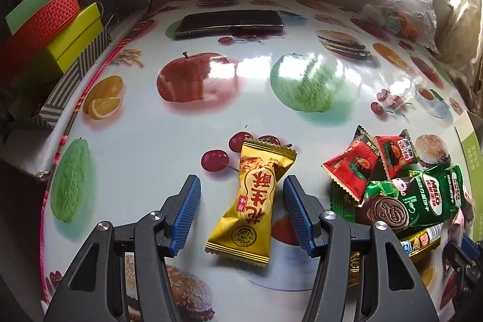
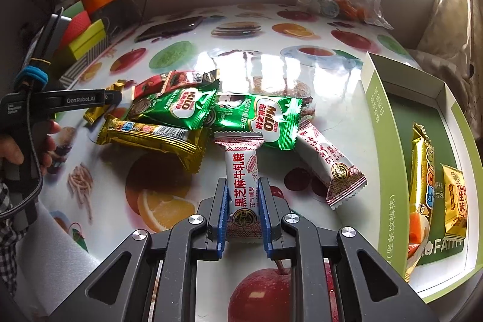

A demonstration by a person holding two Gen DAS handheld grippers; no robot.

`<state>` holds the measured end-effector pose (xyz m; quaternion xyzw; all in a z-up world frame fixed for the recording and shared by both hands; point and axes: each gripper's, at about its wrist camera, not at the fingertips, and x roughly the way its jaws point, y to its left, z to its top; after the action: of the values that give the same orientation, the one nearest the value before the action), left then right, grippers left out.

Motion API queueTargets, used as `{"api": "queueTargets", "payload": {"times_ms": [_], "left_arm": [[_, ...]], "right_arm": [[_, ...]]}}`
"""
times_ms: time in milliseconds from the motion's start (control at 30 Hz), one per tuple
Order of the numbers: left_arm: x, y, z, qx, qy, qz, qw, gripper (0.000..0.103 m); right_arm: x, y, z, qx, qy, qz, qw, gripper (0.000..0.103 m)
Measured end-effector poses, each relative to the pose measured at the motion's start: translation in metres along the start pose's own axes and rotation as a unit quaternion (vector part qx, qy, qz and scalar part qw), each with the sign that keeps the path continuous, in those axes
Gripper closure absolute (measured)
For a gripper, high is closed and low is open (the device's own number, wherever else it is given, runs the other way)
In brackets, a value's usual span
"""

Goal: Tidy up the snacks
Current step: 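Grasp the yellow peanut-candy pack with the left gripper while the right gripper holds the nougat bar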

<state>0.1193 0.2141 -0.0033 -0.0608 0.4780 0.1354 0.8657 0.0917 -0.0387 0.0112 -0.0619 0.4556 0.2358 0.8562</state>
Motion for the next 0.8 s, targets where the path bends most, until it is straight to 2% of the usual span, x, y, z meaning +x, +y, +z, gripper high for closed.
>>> {"api": "queueTargets", "payload": {"times_ms": [167, 200, 233, 300, 433, 800], "left_arm": [[0.001, -0.001, 0.001, -0.001, -0.001, -0.002, 1.0000, 0.046], [0.001, -0.001, 0.000, 0.000, -0.002, -0.004, 1.0000, 0.048], [0.000, -0.002, 0.000, 0.000, -0.004, -0.006, 1.0000, 0.055], [-0.001, -0.004, 0.000, 0.001, -0.005, -0.004, 1.0000, 0.058], [-0.002, -0.006, 0.000, 0.004, -0.005, -0.010, 0.9999, 0.073], [-0.009, -0.005, -0.005, 0.003, -0.005, -0.022, 0.9997, 0.078]], "right_arm": [[0.000, 0.000, 0.001, 0.000, 0.000, 0.000, 1.000, 0.085], [0.000, 0.000, 0.000, 0.000, 0.000, 0.000, 1.000, 0.085], [0.000, 0.000, 0.000, -0.001, 0.000, -0.001, 1.000, 0.085], [0.000, 0.000, 0.000, 0.000, 0.000, 0.000, 1.000, 0.085], [0.000, 0.000, 0.001, 0.000, 0.000, 0.000, 1.000, 0.085], [-0.001, -0.002, 0.000, 0.003, 0.000, -0.003, 1.000, 0.085]]}}
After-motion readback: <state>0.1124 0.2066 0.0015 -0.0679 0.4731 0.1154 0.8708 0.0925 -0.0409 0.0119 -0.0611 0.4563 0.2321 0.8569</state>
